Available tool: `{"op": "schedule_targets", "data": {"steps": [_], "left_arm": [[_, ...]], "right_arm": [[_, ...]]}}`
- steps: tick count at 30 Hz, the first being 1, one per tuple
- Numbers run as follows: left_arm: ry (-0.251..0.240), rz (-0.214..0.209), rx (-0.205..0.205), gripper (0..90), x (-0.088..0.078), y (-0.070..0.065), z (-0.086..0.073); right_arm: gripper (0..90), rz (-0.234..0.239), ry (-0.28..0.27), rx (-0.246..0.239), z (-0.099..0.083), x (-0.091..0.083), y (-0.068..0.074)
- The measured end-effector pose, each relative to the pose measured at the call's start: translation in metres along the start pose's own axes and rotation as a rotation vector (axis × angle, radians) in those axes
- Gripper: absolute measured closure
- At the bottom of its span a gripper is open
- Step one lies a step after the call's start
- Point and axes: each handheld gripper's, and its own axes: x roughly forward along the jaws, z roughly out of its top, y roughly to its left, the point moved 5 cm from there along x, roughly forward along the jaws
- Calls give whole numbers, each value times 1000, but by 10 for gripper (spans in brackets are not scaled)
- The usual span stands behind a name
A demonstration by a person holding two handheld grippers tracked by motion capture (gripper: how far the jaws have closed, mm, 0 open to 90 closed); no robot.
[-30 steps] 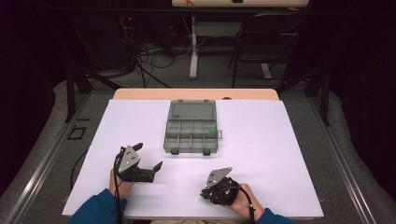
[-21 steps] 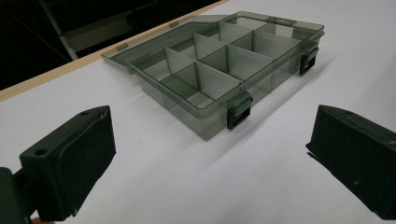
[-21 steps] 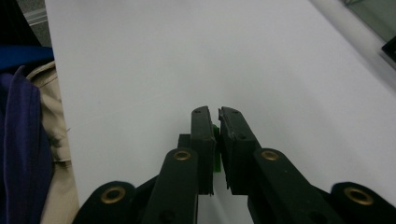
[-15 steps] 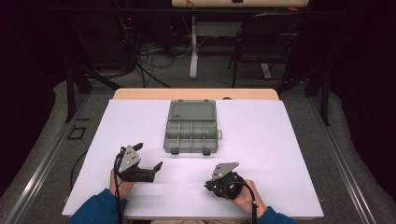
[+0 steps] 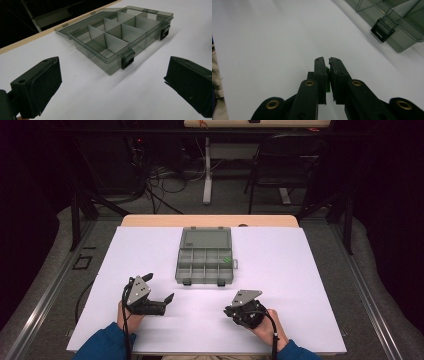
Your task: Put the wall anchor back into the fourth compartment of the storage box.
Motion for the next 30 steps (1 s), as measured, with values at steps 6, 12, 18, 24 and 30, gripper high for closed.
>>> {"op": "schedule_targets", "data": {"steps": [6, 12, 18, 24, 30], "left_arm": [[1, -2, -3, 1, 0, 0, 0], [0, -2, -2, 1, 0, -1, 0], [1, -2, -2, 1, 1, 0, 0], [1, -3, -4, 1, 1, 0, 0], [2, 0, -5, 1, 1, 0, 0]], "right_arm": [[842, -24, -14, 4, 2, -3, -5], [842, -50, -25, 7, 5, -7, -12], [842, -69, -37, 7, 8, -9, -20], [843, -90, -43, 17, 12, -10, -25], [843, -106, -49, 17, 16, -13, -32]]}}
